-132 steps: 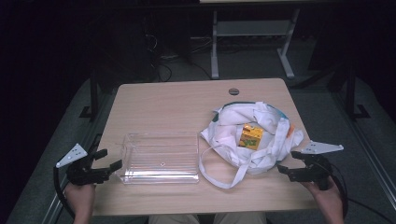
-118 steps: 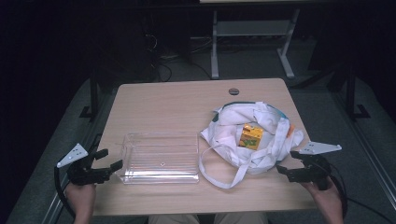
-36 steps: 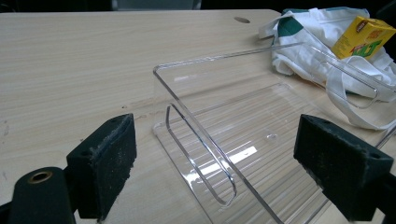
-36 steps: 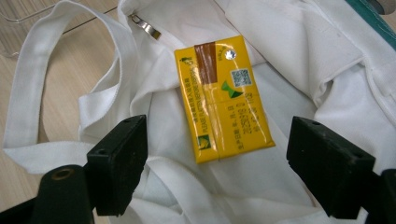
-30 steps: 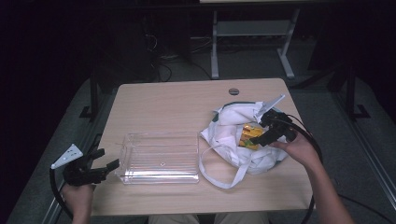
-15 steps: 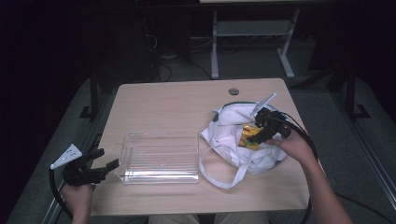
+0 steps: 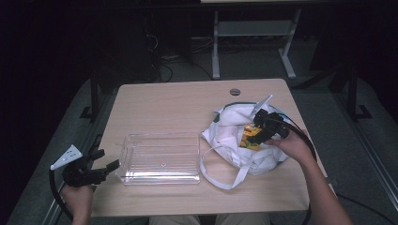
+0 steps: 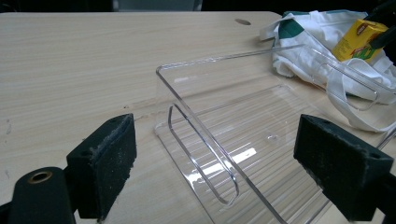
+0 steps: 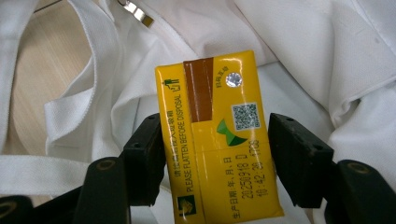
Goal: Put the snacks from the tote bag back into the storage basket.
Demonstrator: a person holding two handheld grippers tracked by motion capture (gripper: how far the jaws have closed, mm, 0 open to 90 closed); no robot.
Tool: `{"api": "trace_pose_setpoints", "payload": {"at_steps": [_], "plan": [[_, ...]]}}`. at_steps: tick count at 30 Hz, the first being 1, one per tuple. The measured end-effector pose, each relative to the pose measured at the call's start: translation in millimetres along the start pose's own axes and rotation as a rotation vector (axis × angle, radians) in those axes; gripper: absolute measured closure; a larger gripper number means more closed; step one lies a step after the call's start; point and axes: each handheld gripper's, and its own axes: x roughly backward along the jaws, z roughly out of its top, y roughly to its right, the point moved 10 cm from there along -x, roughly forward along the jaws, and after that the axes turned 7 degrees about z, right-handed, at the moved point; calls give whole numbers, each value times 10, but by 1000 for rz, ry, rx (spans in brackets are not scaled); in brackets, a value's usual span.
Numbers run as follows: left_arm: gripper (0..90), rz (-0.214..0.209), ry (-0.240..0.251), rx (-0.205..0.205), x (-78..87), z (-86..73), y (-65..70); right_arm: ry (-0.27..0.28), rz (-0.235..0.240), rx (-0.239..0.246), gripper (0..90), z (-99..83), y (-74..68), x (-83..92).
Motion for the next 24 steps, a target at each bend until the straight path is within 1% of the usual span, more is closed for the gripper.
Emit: {"api": "trace_pose_setpoints", "payload": {"at_steps": [5,6,18,24], "plan": [[127,-1,-2,-2,-3,-2,0,0,3,-1,413,-5,5,-10],[127,-2,1,-1,-3,2,3,-3,4,2,432,-9,2,-20],[127,-1,-3,-6,-5,-2,3,-13,-3,19,461,-4,3,-32],[127,-1,-1,-6,-5,0,2,-20,-2,16,477,-4,13,-24]]}}
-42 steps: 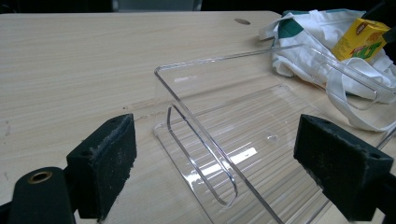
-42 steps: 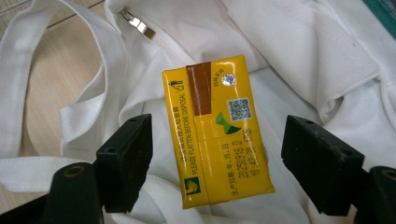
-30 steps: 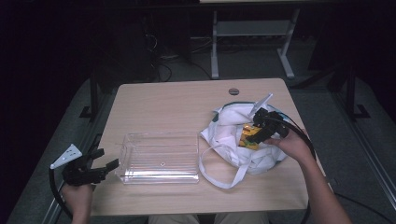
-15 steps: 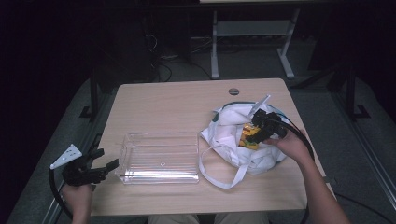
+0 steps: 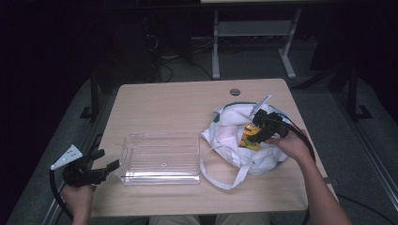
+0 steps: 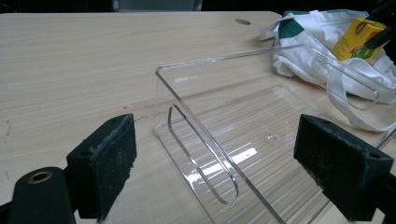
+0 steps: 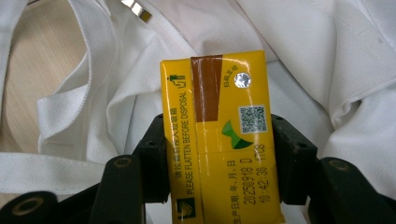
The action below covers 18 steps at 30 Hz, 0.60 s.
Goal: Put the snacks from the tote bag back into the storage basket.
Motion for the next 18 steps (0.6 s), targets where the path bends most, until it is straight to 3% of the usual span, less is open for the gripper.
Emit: {"api": "trace_pose_setpoints", "payload": {"at_steps": [10,18], "plan": [[128,2,-1,-2,0,0,-5,3,-6,-17,502,20,28,22],[127,2,3,3,1,5,-2,20,-18,-3,509,74,22,106]]}}
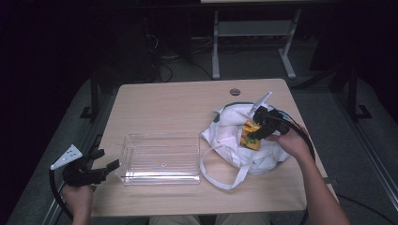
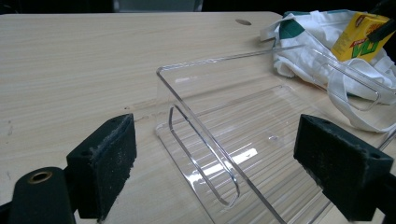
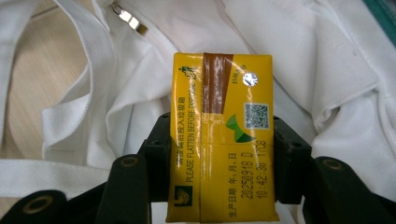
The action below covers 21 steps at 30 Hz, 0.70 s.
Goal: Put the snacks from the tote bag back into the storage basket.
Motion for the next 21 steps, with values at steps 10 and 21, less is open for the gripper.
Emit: {"api": "trace_pose_setpoints", "payload": {"at_steps": [10,21], "plan": [[127,3,0,0,7,0,-4,17,5,9,511,73,-55,190],[127,5,3,3,10,2,-3,37,0,52,512,198,-176,451]]}}
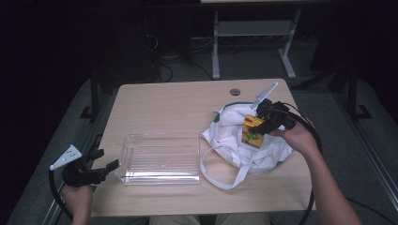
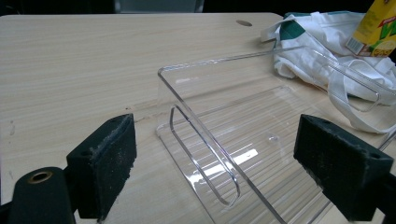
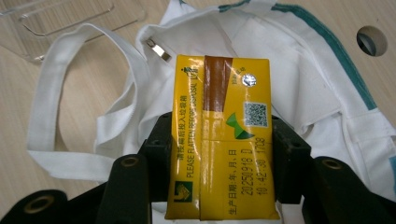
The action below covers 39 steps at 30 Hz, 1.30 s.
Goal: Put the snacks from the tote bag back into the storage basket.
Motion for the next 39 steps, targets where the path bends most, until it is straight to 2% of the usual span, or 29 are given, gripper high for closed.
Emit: {"api": "trace_pose_setpoints", "payload": {"at_steps": [3,11,14,30,37,39], "plan": [[127,0,0,-4,1,1,3,3,5,1,512,40,-58,68],[127,1,2,1,3,2,3,17,26,46,512,153,-213,179],[127,1,3,-1,5,2,0,19,34,44,512,187,-260,206],[127,2,8,6,12,4,-9,63,76,107,512,429,-506,236],[127,6,8,7,20,3,-26,60,83,140,512,504,-587,209],[128,7,9,3,21,3,-31,59,92,135,512,516,-613,205]]}}
